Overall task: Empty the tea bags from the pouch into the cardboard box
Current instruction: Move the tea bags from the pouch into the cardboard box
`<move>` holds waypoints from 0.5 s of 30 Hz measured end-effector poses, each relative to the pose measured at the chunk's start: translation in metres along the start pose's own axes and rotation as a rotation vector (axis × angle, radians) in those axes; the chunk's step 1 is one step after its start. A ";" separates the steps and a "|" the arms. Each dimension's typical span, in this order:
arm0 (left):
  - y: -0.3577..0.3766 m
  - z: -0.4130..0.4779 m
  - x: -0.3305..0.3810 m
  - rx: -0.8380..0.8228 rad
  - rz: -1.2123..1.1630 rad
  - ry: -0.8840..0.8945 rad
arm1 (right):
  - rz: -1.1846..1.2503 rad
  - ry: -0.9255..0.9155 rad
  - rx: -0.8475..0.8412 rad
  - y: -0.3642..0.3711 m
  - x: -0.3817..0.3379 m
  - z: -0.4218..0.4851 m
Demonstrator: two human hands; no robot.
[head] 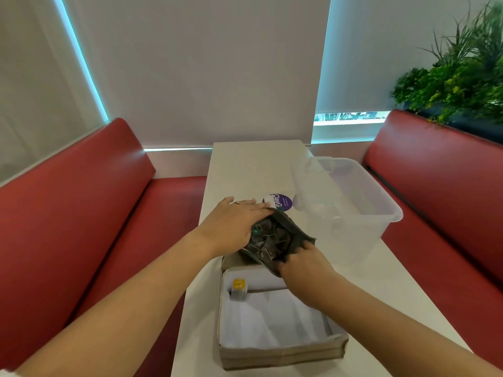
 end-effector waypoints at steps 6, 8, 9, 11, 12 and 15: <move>-0.003 0.003 -0.005 0.012 -0.018 -0.048 | 0.079 -0.058 0.056 0.014 0.011 -0.011; -0.003 0.001 0.000 -0.023 -0.107 -0.020 | 0.146 -0.084 0.065 0.018 0.011 -0.019; -0.004 0.000 0.002 -0.044 -0.169 -0.016 | 0.219 -0.098 0.104 0.018 0.012 -0.022; -0.005 -0.002 0.006 -0.097 -0.321 -0.038 | 0.455 -0.110 0.205 0.015 0.012 -0.025; -0.006 -0.003 0.008 -0.123 -0.385 -0.054 | 0.593 -0.097 0.237 0.013 0.013 -0.022; -0.008 -0.002 0.012 -0.182 -0.477 -0.092 | 0.754 -0.046 0.192 0.012 0.013 0.006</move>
Point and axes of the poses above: each hand's wrist, its own z-axis towards the middle knuckle, its own y-axis out of the palm, x = y × z, the point moved 1 cm from there along z, towards the middle knuckle, and after that the axes turned 1 degree about z, right-handed, at the moved point
